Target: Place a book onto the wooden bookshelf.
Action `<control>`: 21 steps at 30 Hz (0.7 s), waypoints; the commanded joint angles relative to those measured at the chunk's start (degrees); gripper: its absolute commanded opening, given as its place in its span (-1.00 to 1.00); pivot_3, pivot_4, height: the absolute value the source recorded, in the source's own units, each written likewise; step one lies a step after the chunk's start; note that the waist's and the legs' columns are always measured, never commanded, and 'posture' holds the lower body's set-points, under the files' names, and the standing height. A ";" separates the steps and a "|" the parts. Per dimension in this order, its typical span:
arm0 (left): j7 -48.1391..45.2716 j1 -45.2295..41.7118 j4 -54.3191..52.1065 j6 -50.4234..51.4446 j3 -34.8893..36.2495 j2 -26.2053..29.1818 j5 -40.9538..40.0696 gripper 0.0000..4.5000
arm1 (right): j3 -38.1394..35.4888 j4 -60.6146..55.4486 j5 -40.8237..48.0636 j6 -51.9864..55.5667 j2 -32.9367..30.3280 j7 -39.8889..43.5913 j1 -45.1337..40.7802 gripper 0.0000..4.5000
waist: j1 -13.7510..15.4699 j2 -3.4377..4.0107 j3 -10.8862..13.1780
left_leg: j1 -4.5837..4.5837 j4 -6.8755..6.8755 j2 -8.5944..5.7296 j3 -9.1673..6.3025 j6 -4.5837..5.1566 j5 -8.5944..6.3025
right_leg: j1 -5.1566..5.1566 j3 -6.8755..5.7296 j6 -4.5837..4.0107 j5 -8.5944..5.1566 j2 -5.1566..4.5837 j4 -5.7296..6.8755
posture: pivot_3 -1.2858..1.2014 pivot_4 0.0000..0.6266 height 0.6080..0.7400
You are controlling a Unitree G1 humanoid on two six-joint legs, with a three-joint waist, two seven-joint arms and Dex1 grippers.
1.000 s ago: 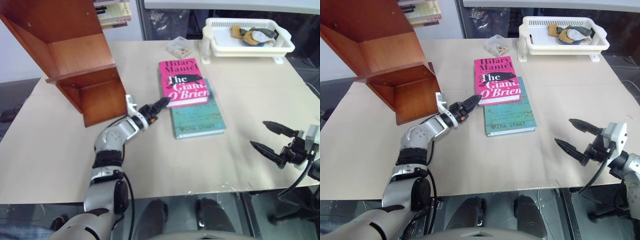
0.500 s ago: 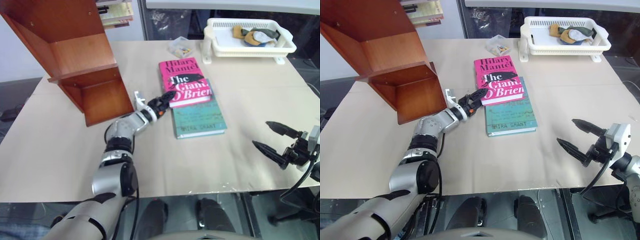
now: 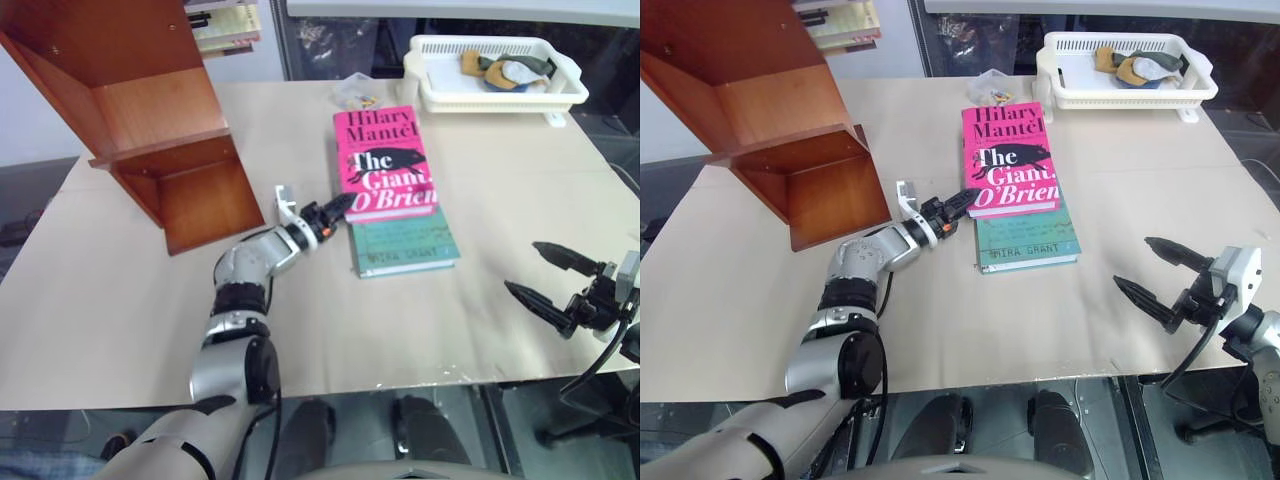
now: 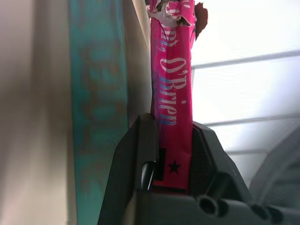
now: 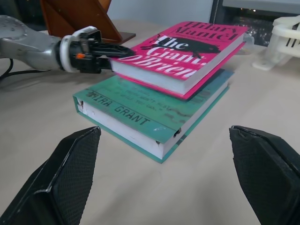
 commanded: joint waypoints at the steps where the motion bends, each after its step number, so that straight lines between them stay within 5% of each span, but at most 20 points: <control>1: 2.69 4.23 -7.37 5.13 0.27 0.03 -2.60 -0.73 | -1.57 -0.72 0.28 -1.03 -0.06 -0.07 0.00 1.00 | 0.02 0.00 0.00 | 0.01 0.00 0.03 0.00 0.00 0.00 | 0.00 0.01 0.00 0.00 -0.01 0.01 | 0.03 -0.52 1.00; 12: 15.23 23.79 -37.99 18.59 -0.78 -2.31 -13.17 -0.73 | -2.00 -1.21 0.16 -1.39 0.05 -0.49 1.48 1.00 | 0.36 0.03 -0.03 | 0.07 0.00 0.09 0.02 0.17 -0.10 | 0.05 0.07 0.01 0.01 -0.08 0.03 | 0.03 -0.52 1.00; 13: 16.75 24.66 -38.99 18.38 -0.34 -2.84 -13.61 -0.30 | -1.98 -1.24 0.11 -1.41 0.05 -0.53 1.52 1.00 | 0.44 0.03 -0.03 | 0.08 0.00 0.08 0.01 0.17 -0.11 | 0.07 0.07 0.01 0.01 -0.09 0.03 | 0.03 -0.52 1.00; 19: 24.22 27.74 -42.22 18.50 1.04 -6.93 -19.51 0.88 | -1.50 -0.50 0.15 -0.77 -0.73 -0.38 0.13 1.00 | 0.32 0.02 -0.03 | 0.15 0.03 0.03 0.04 0.18 -0.10 | 0.13 0.11 0.02 0.02 -0.05 0.04 | 0.03 -0.52 1.00; 21: 25.33 28.90 -43.43 19.03 0.34 -7.16 -21.47 0.88 | -1.09 -0.30 0.14 -0.30 -0.94 -0.43 -0.71 1.00 | 0.16 0.03 -0.03 | 0.18 0.03 0.02 0.07 0.18 -0.10 | 0.15 0.14 0.02 0.02 -0.04 0.03 | 0.03 -0.52 1.00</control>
